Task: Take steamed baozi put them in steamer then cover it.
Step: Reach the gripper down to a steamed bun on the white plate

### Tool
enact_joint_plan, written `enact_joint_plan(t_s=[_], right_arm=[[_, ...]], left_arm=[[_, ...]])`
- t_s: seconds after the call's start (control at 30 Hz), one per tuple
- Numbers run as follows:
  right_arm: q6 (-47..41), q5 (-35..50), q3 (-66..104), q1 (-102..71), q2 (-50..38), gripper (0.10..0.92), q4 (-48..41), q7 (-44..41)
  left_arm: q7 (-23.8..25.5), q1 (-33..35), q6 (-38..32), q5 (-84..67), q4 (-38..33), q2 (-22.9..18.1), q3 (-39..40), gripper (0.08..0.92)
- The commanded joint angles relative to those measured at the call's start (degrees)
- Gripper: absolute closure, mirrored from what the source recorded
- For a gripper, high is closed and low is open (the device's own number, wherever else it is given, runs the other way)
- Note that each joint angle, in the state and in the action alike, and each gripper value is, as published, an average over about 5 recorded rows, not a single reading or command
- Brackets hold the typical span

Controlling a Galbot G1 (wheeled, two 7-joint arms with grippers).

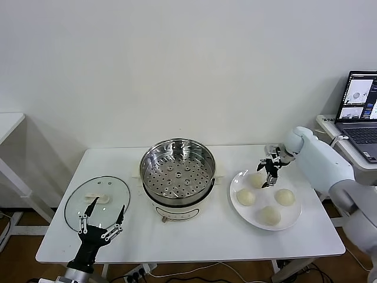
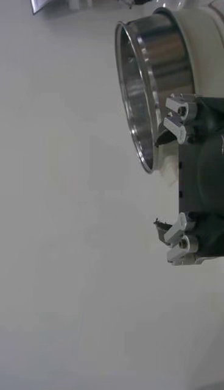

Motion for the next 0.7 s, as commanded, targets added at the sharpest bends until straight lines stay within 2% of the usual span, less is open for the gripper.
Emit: enact_joint_plan(t_s=[0.03,0.27,0.37,0.5,0.7], right_arm=[[0.34,-3.6,0.09,0.04,2.9,0.223,-3.86,1.04],[0.6,-3.7,-0.05,-0.05,2.92,0.318,-3.21,1.78],[0.89,-2.83,-0.82,0.42,1.87,0.357,-0.41,1.69],[2.5,-0.55,-3.18,2.59,-1.53,0.378,7.8,0.76],[12.72,4.47,-10.14,12.74,-5.59,0.374,22.25,-1.49]], left_arm=[[-0.11,-0.14,-0.15,0.0,0.3,0.04,-0.07,0.177],[-0.25,-0.24,-0.15,-0.01,0.18,-0.02,-0.03,0.177],[-0.29,-0.18,-0.12,-0.02,-0.07,-0.03,-0.12,0.177],[-0.36,-0.17,0.01,-0.03,-0.44,-0.03,-0.16,0.177],[-0.37,-0.35,0.19,-0.03,-0.65,-0.03,-0.04,0.177]])
